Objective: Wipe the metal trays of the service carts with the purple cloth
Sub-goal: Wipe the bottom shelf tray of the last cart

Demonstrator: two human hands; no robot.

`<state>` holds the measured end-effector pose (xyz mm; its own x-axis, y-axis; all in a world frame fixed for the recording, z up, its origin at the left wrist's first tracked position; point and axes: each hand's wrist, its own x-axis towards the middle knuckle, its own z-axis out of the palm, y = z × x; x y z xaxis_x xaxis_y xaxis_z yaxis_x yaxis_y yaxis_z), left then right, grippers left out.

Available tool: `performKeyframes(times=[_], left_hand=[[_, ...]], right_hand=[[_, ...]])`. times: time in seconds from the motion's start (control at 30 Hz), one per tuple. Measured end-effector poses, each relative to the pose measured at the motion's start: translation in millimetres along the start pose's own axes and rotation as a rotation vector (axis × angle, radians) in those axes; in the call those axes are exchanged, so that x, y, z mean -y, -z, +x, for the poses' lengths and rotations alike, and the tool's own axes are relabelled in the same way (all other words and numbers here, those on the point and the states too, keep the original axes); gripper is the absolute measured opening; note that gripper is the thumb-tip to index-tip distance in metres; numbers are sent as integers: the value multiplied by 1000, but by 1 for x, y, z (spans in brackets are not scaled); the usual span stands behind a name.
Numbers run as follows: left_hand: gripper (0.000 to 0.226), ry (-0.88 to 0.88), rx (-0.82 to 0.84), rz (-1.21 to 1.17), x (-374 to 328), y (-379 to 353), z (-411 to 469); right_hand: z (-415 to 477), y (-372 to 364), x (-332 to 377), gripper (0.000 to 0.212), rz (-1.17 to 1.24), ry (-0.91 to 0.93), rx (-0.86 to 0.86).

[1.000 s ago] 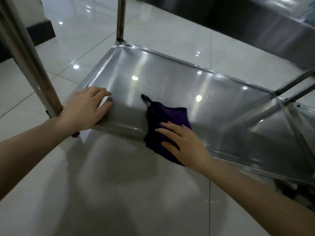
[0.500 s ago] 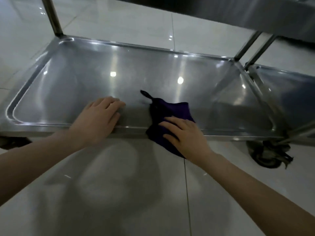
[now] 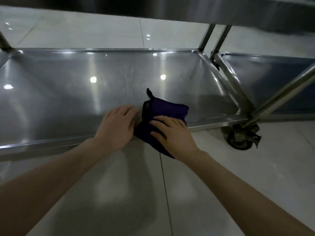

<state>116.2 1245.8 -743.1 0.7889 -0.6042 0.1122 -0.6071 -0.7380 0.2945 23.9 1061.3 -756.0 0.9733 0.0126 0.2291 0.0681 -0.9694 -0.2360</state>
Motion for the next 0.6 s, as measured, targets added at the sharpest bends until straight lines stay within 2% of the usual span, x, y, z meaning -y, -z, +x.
performKeyframes(times=[0.07, 0.13, 0.2, 0.27, 0.33, 0.4, 0.47, 0.6], left_hand=[[47, 33, 30, -17, -1, 1, 2], [44, 2, 46, 10, 3, 0, -3], [42, -30, 65, 32, 5, -2, -10], [42, -18, 46, 30, 3, -5, -13], [48, 4, 16, 23, -4, -7, -13], [51, 28, -15, 26, -9, -10, -13], [50, 30, -35, 27, -11, -13, -14], [54, -15, -32, 34, -7, -10, -16]], right_hand=[[-9, 15, -33, 36, 9, -3, -31], [-22, 29, -78, 29, -52, -69, -133], [-33, 47, -125, 29, -127, -235, -172], [-35, 63, -161, 35, -142, -403, -131], [-32, 70, -177, 38, -125, -489, -99], [-27, 64, -165, 38, -142, -521, -101], [-23, 53, -131, 36, -175, -466, -121], [-7, 8, -24, 36, -31, -144, -183]])
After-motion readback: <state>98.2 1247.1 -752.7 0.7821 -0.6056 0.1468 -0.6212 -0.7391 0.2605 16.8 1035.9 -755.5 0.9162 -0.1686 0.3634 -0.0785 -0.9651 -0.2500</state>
